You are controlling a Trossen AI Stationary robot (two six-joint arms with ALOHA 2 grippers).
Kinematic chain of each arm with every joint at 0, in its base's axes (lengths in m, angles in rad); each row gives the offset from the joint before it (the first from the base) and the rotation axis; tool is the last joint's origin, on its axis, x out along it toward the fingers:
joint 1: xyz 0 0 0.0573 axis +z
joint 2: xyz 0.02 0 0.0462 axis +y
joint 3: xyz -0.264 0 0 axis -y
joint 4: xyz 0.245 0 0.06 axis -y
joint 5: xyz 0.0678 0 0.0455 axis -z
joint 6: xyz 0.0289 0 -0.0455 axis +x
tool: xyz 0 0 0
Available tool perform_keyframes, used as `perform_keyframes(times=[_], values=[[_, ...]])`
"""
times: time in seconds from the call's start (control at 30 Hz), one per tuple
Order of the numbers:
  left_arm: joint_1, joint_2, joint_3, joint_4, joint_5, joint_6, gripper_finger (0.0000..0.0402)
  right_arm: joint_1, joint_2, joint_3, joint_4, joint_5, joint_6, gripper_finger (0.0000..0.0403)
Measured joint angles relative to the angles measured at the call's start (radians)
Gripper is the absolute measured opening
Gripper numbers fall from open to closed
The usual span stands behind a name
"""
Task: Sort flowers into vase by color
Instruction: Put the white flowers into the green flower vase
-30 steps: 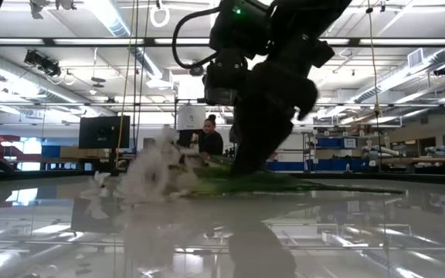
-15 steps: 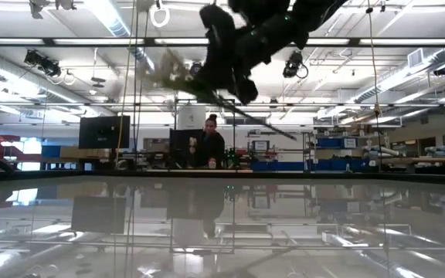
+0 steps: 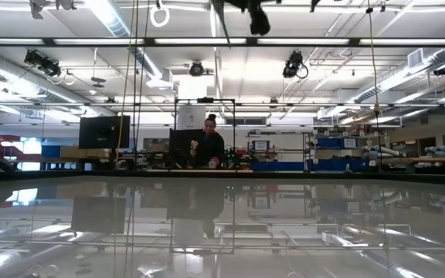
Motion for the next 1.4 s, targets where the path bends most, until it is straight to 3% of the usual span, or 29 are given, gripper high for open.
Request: perform_keyframes(times=[0.27, 0.53, 0.73, 0.97, 1.07, 1.17, 1.27, 1.4], values=[[0.032, 0.005, 0.0, 0.092, -0.012, 0.079, 0.0208, 0.036, -0.078, 0.0, 0.166, 0.028, -0.021, 0.0012], [0.048, 0.003, 0.0, 0.398, 0.012, 0.296, 0.0208, 0.105, -0.091, 0.0, 0.283, 0.018, -0.051, 0.0012], [0.071, 0.003, 0.0, 0.483, 0.035, 0.347, 0.0204, 0.16, -0.091, 0.0, 0.323, 0.013, -0.093, 0.0012], [0.087, 0.02, 0.0, 0.55, 0.159, 0.414, 0.0139, 0.205, -0.091, 0.0, 0.338, 0.014, -0.126, 0.0012], [0.089, 0.029, -0.001, 0.547, 0.175, 0.423, 0.0089, 0.215, -0.091, 0.0, 0.343, 0.002, -0.148, 0.0014], [0.087, 0.028, 0.0, 0.506, 0.172, 0.43, 0.0028, 0.227, -0.094, 0.0, 0.322, -0.031, -0.224, 0.004], [0.073, 0.018, 0.0, 0.43, 0.122, 0.415, 0.0017, 0.233, -0.131, 0.0, 0.188, -0.008, -0.255, 0.0084], [0.041, -0.009, -0.001, 0.313, 0.036, 0.373, 0.0016, 0.224, -0.22, 0.0, -0.077, 0.102, -0.23, 0.0125]])
